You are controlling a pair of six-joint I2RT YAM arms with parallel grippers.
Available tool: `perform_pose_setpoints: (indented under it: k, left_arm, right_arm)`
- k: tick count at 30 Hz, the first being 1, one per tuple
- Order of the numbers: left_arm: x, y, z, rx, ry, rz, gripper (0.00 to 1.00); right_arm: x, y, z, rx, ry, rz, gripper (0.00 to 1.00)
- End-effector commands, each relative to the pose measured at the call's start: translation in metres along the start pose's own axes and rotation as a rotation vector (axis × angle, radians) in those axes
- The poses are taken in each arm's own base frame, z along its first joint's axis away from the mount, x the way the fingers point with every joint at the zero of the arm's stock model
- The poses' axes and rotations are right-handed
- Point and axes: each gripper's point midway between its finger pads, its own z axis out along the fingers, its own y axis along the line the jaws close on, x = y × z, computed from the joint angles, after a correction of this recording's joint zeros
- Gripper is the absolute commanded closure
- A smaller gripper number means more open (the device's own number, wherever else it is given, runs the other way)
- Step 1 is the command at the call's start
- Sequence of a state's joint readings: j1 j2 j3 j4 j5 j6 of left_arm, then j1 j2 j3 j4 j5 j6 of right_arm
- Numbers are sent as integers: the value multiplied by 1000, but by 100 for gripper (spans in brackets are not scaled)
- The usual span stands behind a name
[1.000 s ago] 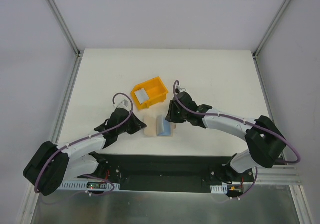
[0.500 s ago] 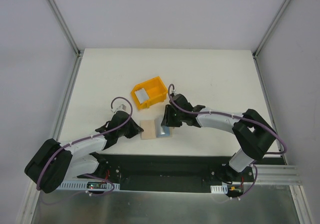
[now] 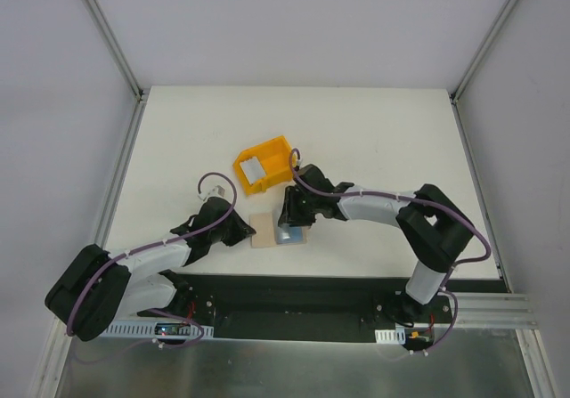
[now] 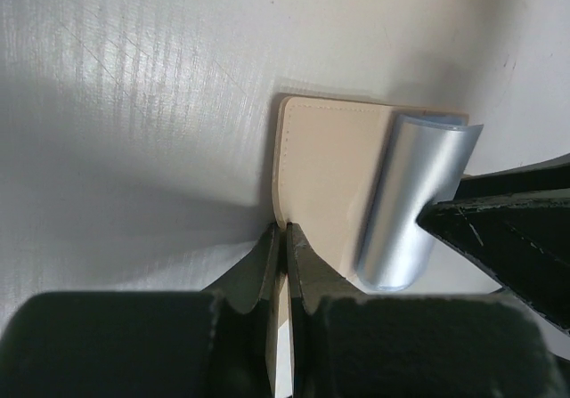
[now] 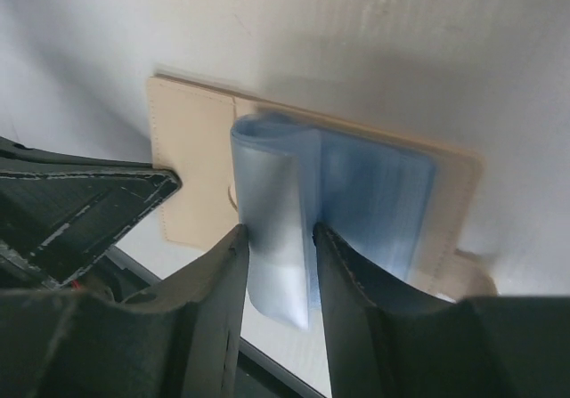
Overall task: Put the credit cards into the card holder
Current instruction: Turn over the card slot in the card holder.
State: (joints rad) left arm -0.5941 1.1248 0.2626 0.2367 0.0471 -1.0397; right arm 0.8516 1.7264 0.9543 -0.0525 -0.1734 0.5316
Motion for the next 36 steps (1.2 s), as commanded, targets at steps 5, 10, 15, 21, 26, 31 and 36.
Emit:
perform_pose_setpoints:
  k: [5,10,15,21,26,31,36]
  left_arm:
    - [3,6,5,-21,13,-24,100]
    - [7,12,8,-31,23,-53,100]
    - [6,15,8,-36,21,-73,100]
    - [4,15,6,-31,9,-67,100]
    - [1,11,5,-20,1,-51,100]
    - [1,9,4,-13,5,-40,100]
    - [0,6,4,-7,3,-37,100]
  right_arm:
    - [4,39,14,-144,95,-22,61]
    - [-3,96,1,-367,81,-95,61]
    - [-9,111,-18,-416,32,-148,61]
    - [-31,60,-43,-173,-151,-171,59]
    - [-25,11,-42,-45,-157,-73,56]
    - [-13,2,-31,-31,-99,-42,56]
    - [-4,-8,-20,5,-54,-32,57]
